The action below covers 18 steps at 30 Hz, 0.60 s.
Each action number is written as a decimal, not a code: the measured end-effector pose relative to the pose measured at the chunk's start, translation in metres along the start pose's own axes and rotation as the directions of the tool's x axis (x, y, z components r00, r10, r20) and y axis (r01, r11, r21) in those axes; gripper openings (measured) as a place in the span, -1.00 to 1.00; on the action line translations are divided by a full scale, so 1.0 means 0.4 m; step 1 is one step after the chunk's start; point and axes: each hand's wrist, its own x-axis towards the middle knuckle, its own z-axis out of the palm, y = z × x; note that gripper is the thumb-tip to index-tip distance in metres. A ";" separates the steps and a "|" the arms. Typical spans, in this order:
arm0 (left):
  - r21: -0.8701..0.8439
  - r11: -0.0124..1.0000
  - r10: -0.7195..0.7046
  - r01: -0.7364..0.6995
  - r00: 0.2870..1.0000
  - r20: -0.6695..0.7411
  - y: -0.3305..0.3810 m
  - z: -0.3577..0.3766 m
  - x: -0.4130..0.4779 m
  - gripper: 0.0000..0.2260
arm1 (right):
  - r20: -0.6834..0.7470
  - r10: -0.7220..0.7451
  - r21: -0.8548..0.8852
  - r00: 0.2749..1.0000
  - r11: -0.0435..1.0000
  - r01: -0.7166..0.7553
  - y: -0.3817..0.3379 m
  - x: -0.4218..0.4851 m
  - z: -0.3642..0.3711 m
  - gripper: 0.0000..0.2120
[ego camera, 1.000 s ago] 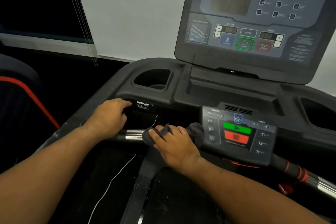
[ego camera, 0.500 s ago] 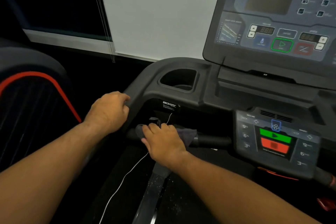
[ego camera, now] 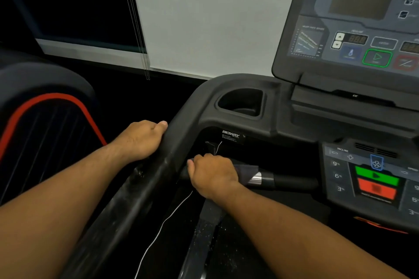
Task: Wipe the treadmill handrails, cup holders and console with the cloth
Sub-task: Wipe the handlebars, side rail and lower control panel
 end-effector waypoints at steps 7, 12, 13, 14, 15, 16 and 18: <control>-0.063 0.998 0.013 -0.012 1.000 0.012 -0.014 -0.007 -0.004 -0.59 | 0.151 0.136 0.047 0.979 0.988 -0.145 -0.042 0.049 -0.026 -0.67; -0.083 0.996 0.040 -0.041 0.999 -0.023 -0.016 -0.001 -0.009 -0.61 | -0.068 -0.055 -0.181 0.996 0.983 0.042 -0.054 -0.055 0.041 -0.44; -0.078 0.996 0.046 -0.048 0.999 -0.023 -0.015 0.000 -0.010 -0.61 | -0.033 -0.085 -0.226 0.996 0.971 0.076 -0.052 -0.068 0.047 -0.37; -0.074 0.996 0.049 -0.050 0.999 -0.020 -0.015 -0.001 -0.009 -0.61 | 0.005 -0.127 -0.271 0.992 0.954 0.124 -0.045 -0.075 0.052 -0.34; -0.071 0.996 0.049 -0.050 0.999 -0.018 -0.015 -0.002 -0.007 -0.61 | 0.045 -0.175 -0.315 0.984 0.932 0.180 -0.032 -0.076 0.054 -0.34; -0.070 0.996 0.049 -0.050 0.999 -0.014 -0.017 -0.003 -0.005 -0.60 | 0.063 -0.221 -0.346 0.973 0.910 0.229 -0.018 -0.071 0.053 -0.36; -0.064 0.996 0.056 -0.056 0.998 -0.010 -0.018 -0.004 0.000 -0.60 | 0.058 -0.270 -0.369 0.961 0.889 0.272 -0.002 -0.046 0.044 -0.38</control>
